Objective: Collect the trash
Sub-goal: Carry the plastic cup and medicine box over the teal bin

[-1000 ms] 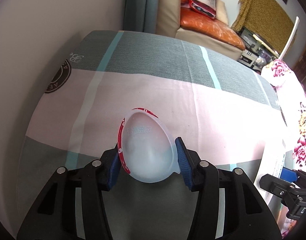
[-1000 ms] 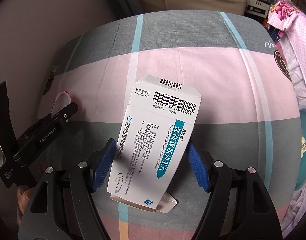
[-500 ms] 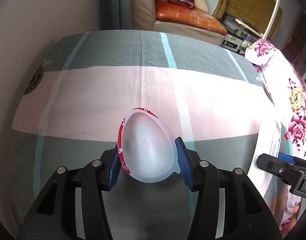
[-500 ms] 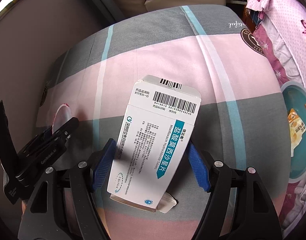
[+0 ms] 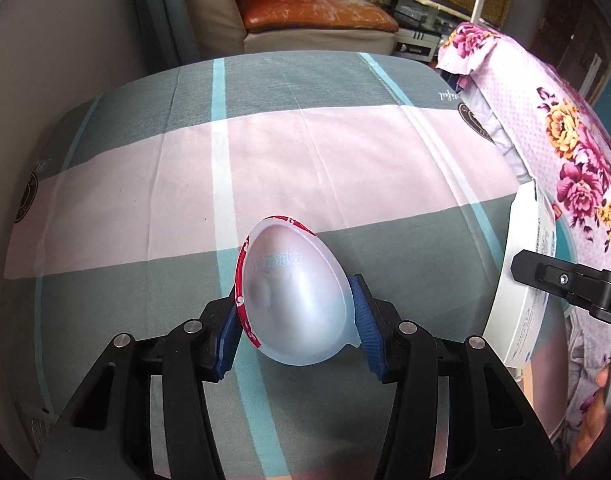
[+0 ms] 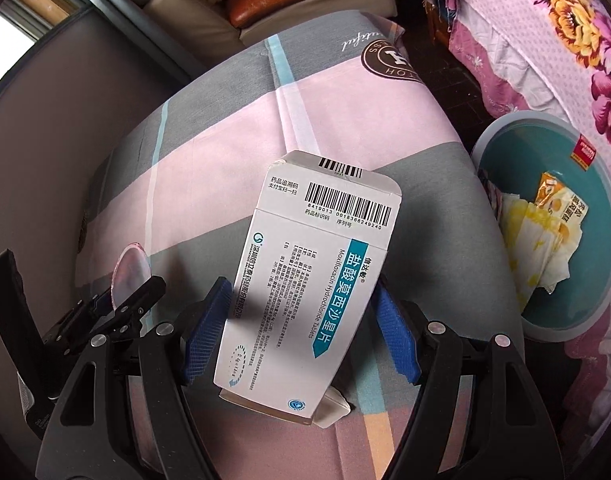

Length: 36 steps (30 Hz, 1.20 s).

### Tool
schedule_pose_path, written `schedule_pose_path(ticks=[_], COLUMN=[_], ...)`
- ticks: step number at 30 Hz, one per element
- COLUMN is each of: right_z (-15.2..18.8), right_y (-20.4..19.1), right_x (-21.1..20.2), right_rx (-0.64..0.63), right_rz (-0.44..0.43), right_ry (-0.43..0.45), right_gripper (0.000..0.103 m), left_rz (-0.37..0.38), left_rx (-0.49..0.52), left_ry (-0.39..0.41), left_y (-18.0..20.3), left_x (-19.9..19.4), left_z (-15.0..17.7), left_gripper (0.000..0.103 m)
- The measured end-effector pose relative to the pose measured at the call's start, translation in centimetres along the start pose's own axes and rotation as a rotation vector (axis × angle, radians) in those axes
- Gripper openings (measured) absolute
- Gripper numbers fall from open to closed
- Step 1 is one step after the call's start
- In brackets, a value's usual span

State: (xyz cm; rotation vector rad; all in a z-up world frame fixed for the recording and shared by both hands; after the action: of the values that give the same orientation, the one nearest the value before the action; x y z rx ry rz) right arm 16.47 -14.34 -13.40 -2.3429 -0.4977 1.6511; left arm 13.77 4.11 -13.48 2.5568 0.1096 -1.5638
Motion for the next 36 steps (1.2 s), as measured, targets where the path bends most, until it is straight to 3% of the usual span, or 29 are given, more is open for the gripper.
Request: schedule_pose_path(ticks=[8,22,36], right_z=[0.9,2.1,1.5], right_y=[4.5,10.0,17.7], right_x=[-2.5,-4.9,-8.4], right_rx=[0.071,0.168,0.295], right_rz=[-0.013,-0.073,-0.063], right_ry=[0.049,0.106,0.197], right_gripper=[0.068,0.068,0.068], left_rz=[0.055,0.017,0.046], left_rx=[0.065,0.199,0.311], left_ry=[-0.055,-0.092,-0.122], left_y=[5.6,12.1,18.8], left_x=[0.7,1.0,1.9], left_z=[1.3,3.2,3.6], left_gripper=[0.052,0.052,0.052])
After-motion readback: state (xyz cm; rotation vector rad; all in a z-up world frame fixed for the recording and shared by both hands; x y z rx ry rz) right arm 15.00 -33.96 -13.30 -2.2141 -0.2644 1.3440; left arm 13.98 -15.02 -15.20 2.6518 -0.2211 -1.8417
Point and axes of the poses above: each gripper's, at about its wrist camera, not at the fingertips, and x roughly the way its jaws point, y to its right, z to its underside, the point moved 7 cm from there along x, roughly the way its jaws point, and after that the axes turned 5 degrees about -x, right-handed, at the moved point
